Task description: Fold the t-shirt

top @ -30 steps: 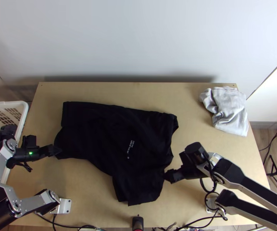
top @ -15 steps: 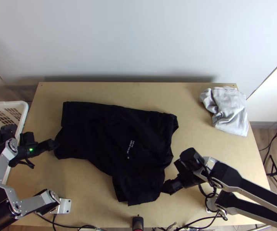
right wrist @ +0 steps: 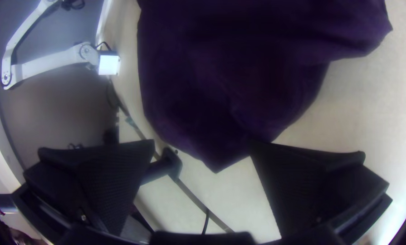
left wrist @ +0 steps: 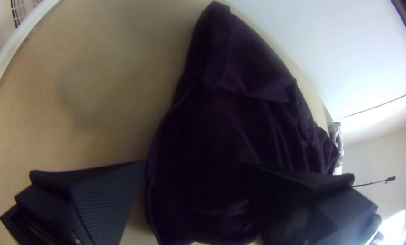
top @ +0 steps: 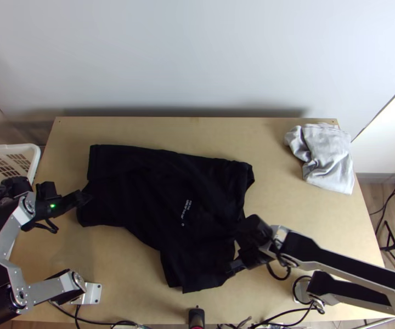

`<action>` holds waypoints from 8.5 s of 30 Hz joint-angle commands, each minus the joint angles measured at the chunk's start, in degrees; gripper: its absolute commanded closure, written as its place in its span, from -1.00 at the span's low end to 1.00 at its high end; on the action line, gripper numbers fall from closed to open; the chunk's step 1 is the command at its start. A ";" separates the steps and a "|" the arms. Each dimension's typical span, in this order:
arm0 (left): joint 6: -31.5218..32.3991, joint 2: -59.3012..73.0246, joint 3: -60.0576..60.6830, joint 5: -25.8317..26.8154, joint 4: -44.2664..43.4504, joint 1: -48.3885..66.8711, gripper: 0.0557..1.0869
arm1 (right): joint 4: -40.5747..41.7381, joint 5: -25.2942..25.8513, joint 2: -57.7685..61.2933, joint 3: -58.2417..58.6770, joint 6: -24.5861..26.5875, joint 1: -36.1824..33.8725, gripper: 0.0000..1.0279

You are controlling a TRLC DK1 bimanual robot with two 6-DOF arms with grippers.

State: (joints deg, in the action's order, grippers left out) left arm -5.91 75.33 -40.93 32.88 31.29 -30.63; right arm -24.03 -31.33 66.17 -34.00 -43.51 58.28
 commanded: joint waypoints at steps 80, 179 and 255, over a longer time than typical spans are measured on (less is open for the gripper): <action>11.89 -2.91 -5.74 -6.08 -4.83 11.30 0.93 | -0.49 5.84 8.97 -20.14 10.28 -11.79 0.95; 22.26 32.78 -32.64 6.32 2.46 6.29 -0.88 | -16.93 10.85 6.78 -38.60 12.74 -34.11 -0.93; 29.64 12.56 -33.25 -3.35 13.45 34.50 0.93 | -17.98 10.59 -3.68 -33.77 11.25 -38.51 -0.91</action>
State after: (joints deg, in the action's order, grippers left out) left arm 21.06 87.77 -73.41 31.42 45.41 -2.17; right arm -42.59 -20.82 63.92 -68.97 -31.97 20.51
